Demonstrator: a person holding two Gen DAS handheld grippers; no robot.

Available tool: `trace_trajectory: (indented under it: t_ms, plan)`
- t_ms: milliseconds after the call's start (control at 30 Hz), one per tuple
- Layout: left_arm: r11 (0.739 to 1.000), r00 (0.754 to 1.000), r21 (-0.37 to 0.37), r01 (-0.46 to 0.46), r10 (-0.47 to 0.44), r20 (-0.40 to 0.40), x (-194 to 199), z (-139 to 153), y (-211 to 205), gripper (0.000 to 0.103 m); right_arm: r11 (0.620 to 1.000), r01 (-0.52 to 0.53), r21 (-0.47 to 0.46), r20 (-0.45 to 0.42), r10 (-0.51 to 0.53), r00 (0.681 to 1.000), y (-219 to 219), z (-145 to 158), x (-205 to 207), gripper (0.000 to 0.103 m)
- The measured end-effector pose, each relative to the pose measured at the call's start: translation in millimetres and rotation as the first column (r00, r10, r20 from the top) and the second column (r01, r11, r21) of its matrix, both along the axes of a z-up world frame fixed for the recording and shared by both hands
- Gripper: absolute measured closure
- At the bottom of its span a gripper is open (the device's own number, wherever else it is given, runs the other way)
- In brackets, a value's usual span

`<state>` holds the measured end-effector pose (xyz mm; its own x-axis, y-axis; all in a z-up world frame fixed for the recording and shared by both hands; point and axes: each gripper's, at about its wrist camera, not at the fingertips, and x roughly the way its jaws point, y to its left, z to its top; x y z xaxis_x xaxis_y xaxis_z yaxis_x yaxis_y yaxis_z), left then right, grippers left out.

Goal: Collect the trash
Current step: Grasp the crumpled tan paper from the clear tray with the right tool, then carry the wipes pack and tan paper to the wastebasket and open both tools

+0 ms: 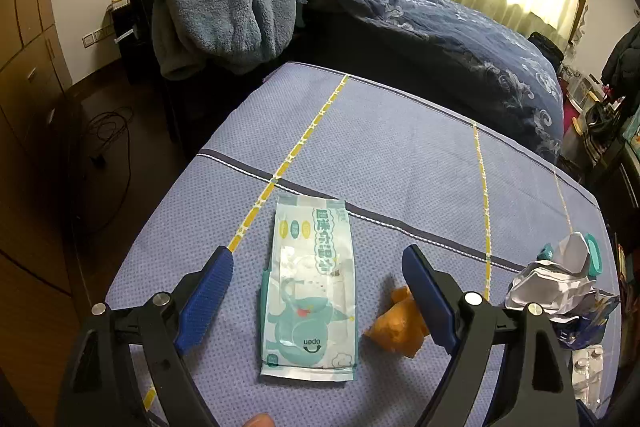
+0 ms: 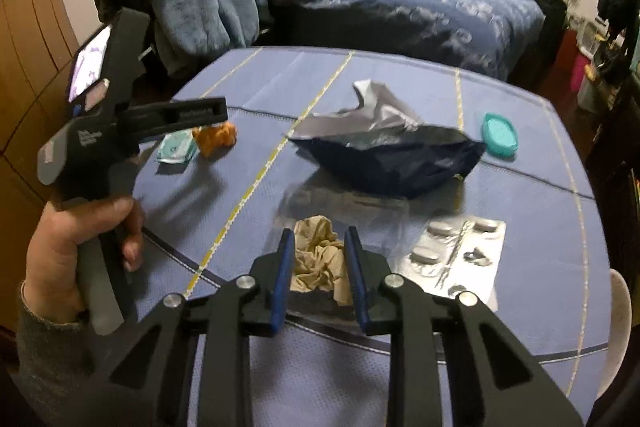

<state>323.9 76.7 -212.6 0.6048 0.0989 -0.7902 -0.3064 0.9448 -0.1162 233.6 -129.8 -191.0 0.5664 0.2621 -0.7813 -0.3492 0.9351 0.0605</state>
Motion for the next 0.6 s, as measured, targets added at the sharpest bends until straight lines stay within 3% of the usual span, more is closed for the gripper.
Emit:
trace_trajectory:
  t_ms: [33, 67, 100, 167, 200, 233, 267, 400, 600]
  plan:
    - [1.000, 1.000, 0.003, 0.000, 0.000, -0.001, 0.1, -0.2, -0.3, 0.017, 1.000, -0.002, -0.007, 0.003, 0.002, 1.000, 0.5, -0.8, 1.0, 0.076]
    - [1.000, 1.000, 0.008, 0.002, -0.002, -0.001, 0.9, -0.4, -0.8, 0.016, 1.000, -0.005, -0.007, 0.004, 0.005, 1.000, 0.4, -0.9, 1.3, 0.090]
    - [1.000, 1.000, 0.012, 0.002, -0.002, -0.002, 1.0, -0.8, -2.0, 0.016, 1.000, -0.009, 0.002, 0.003, 0.009, 1.000, -0.3, -0.2, 1.5, 0.096]
    - [1.000, 1.000, 0.029, 0.008, -0.007, -0.004, 2.1, -1.7, -4.3, 0.016, 1.000, -0.015, 0.013, 0.019, 0.015, 1.000, -2.0, 3.6, -1.0, 0.096]
    - [0.999, 1.000, 0.037, 0.015, -0.015, 0.003, 2.0, -1.4, -5.9, 0.026, 1.000, -0.014, 0.020, 0.039, 0.013, 0.999, -3.8, 7.3, -3.8, 0.096]
    - [0.999, 1.000, 0.045, 0.016, -0.017, 0.012, 1.3, -0.2, -6.2, 0.052, 1.000, -0.009, 0.027, 0.056, 0.008, 0.998, -5.5, 11.4, -6.4, 0.096]
    - [0.999, 1.000, 0.048, 0.008, -0.009, 0.019, 0.4, 0.9, -5.2, 0.062, 0.999, -0.007, 0.031, 0.069, 0.005, 0.998, -7.0, 14.9, -8.1, 0.096]
    - [0.997, 0.998, -0.082, 0.007, -0.001, 0.066, -6.6, 5.6, 8.9, 0.061, 0.998, 0.001, 0.062, 0.114, -0.008, 0.993, -17.9, 30.9, -19.4, 0.096]
    - [0.988, 0.981, -0.152, -0.014, 0.043, 0.189, -26.8, 30.7, 31.5, 0.061, 0.995, 0.019, 0.102, 0.137, -0.033, 0.990, -37.9, 42.4, -33.0, 0.096]
